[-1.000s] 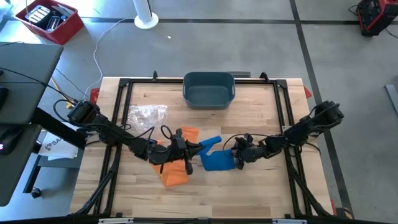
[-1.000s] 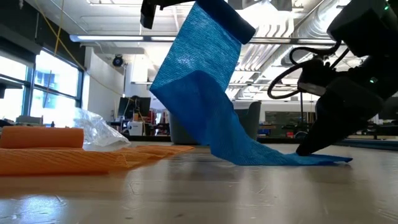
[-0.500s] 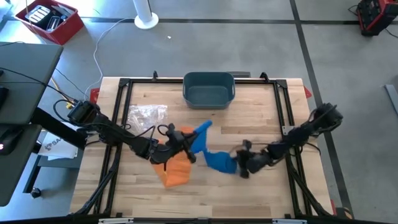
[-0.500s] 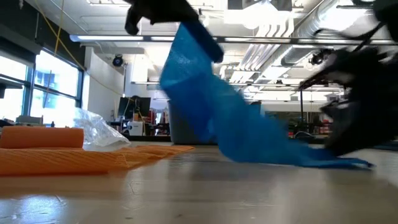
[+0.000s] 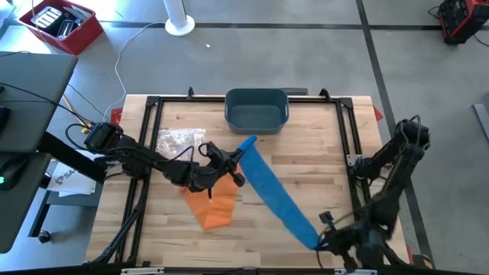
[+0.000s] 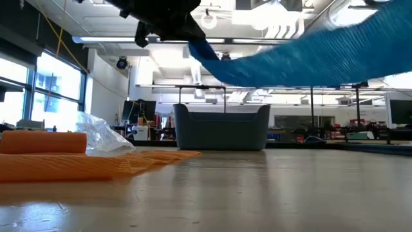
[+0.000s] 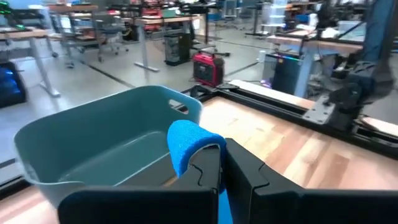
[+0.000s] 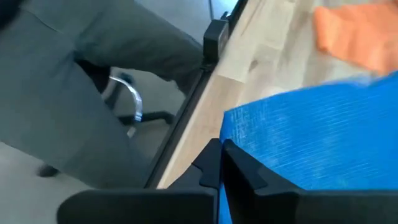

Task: Roll bandage
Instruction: Roll the blue bandage

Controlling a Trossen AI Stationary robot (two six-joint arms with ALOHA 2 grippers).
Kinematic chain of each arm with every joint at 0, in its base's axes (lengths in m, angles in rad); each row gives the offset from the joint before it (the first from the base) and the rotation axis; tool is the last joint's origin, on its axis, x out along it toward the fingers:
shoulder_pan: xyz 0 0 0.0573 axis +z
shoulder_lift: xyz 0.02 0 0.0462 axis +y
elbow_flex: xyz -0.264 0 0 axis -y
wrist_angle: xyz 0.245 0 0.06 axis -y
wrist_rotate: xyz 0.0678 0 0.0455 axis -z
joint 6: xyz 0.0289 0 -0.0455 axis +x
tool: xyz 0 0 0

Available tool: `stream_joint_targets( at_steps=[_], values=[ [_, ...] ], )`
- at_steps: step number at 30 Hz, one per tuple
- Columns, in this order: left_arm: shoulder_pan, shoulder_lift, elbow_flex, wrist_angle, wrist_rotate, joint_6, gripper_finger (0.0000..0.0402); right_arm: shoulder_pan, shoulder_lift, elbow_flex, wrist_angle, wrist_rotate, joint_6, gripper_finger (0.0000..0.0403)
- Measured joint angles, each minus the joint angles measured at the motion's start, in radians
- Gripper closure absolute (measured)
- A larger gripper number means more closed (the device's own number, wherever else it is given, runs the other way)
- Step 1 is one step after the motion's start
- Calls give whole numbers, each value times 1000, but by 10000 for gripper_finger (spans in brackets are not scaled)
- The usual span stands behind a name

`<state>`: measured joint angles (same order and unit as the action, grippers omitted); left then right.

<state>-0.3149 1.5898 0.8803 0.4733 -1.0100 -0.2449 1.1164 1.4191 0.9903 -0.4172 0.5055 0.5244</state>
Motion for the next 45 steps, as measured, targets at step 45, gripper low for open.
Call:
stream_joint_targets(
  at_steps=[45],
  values=[
    [-58,34,-248,-145,551,-152,401,-129,168,1048,-1154,770,-189,403]
  ],
)
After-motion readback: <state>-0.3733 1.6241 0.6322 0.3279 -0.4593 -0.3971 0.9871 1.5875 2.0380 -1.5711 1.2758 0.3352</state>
